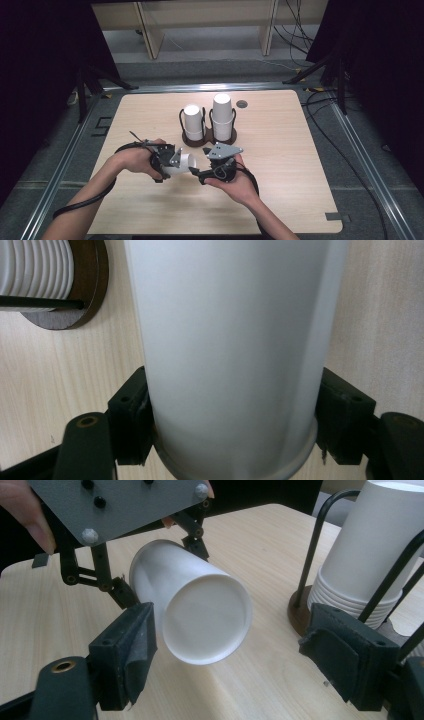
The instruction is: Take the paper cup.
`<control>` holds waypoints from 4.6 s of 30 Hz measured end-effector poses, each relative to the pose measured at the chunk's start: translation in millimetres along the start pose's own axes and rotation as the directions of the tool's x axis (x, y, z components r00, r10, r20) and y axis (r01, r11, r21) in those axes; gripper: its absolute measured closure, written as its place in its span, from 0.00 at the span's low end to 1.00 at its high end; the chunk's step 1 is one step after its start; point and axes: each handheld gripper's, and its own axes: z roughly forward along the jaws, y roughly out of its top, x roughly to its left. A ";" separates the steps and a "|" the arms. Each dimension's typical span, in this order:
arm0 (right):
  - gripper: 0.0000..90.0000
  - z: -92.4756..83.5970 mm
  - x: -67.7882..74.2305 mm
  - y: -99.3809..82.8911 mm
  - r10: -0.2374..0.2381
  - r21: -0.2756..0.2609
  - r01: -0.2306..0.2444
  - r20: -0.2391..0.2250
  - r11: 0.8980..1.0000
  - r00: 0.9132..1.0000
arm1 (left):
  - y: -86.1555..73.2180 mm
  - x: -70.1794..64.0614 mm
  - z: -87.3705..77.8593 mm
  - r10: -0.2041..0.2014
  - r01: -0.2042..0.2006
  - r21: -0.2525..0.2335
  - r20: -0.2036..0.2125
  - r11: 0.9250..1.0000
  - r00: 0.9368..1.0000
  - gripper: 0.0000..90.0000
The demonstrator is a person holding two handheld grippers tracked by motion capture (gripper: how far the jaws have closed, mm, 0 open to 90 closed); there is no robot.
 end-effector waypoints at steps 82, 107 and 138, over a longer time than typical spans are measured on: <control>0.33 19.0 11.8 -3.3 -0.066 0.068 0.076 -0.144 0.995 0.987 | 19.5 -11.5 -7.7 0.145 -0.145 -0.029 0.005 0.989 0.989 0.32; 0.34 20.0 10.1 -4.1 -0.107 0.052 0.116 -0.149 0.992 0.983 | 17.8 -11.5 -8.3 0.160 -0.160 -0.032 0.011 0.987 0.987 0.32; 0.40 17.0 9.7 -7.6 -0.126 0.040 0.136 -0.196 0.990 0.972 | 12.9 -10.2 -5.0 0.199 -0.198 -0.061 0.023 0.978 0.980 0.31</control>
